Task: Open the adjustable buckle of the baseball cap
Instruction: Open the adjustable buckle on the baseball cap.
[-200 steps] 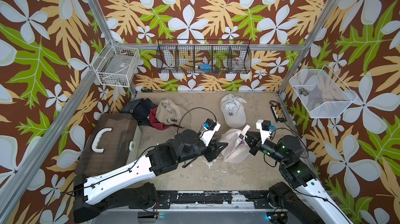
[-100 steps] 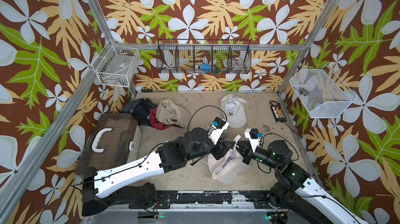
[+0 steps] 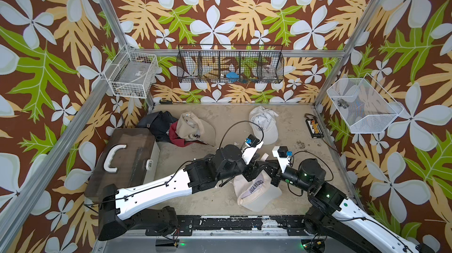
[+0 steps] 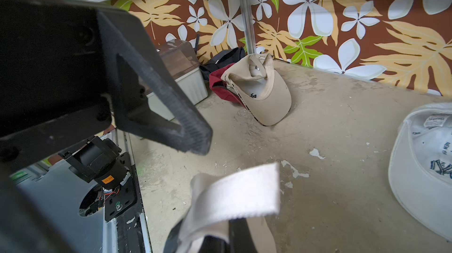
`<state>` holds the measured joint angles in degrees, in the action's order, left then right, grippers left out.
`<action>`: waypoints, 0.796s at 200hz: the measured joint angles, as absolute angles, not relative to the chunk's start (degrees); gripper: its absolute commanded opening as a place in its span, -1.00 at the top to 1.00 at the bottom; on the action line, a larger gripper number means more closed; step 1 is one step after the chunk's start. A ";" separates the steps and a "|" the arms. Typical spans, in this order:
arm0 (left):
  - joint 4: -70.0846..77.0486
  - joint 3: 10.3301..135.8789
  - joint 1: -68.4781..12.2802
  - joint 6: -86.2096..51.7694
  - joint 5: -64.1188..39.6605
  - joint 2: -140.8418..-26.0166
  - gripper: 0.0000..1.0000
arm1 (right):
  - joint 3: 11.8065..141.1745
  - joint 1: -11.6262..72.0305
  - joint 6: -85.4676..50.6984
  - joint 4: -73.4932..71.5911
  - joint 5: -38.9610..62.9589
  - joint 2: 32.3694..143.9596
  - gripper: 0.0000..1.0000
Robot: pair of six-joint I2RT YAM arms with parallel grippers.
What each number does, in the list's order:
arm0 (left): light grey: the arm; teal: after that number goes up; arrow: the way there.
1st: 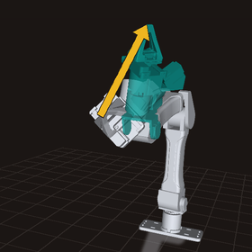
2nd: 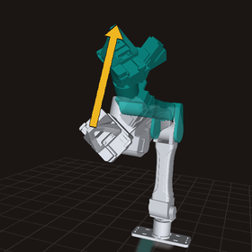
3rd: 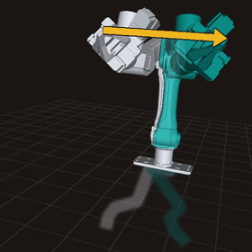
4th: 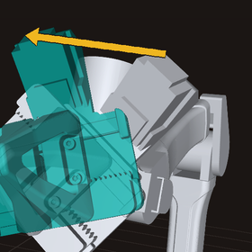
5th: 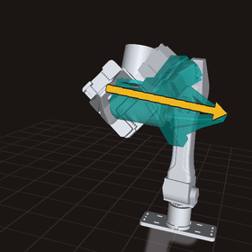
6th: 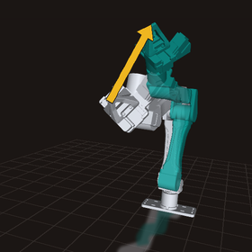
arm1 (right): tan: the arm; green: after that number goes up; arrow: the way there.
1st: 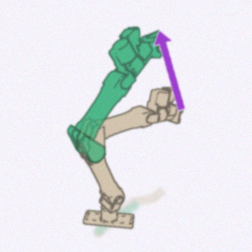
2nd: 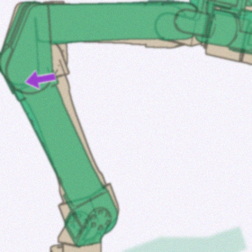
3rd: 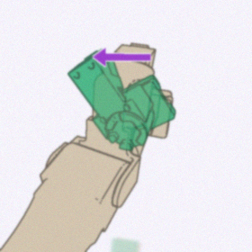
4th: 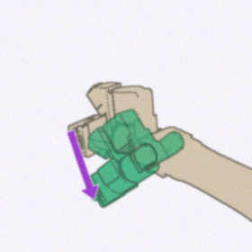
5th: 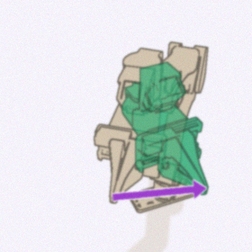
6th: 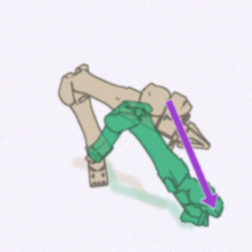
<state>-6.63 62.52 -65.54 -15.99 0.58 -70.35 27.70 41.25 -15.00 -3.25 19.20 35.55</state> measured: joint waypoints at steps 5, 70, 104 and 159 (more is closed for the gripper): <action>-6.63 62.50 -65.54 -15.99 0.58 -70.35 -0.03 | 27.70 41.50 -15.00 -3.31 19.00 35.57 1.00; -5.76 62.06 -65.58 -16.01 0.58 -71.66 -0.03 | 27.92 45.04 -14.96 -3.42 16.27 36.01 1.00; -5.34 61.76 -65.58 -16.01 0.58 -71.57 0.09 | 28.14 46.06 -14.94 -3.42 15.05 36.12 1.00; -4.93 61.21 -65.63 -16.01 0.60 -71.44 0.50 | 28.14 46.26 -14.74 -3.42 14.63 36.12 1.00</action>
<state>-4.93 61.21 -65.63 -16.01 0.60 -71.44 28.14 46.26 -14.74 -3.42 14.63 36.12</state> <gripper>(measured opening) 0.278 0.054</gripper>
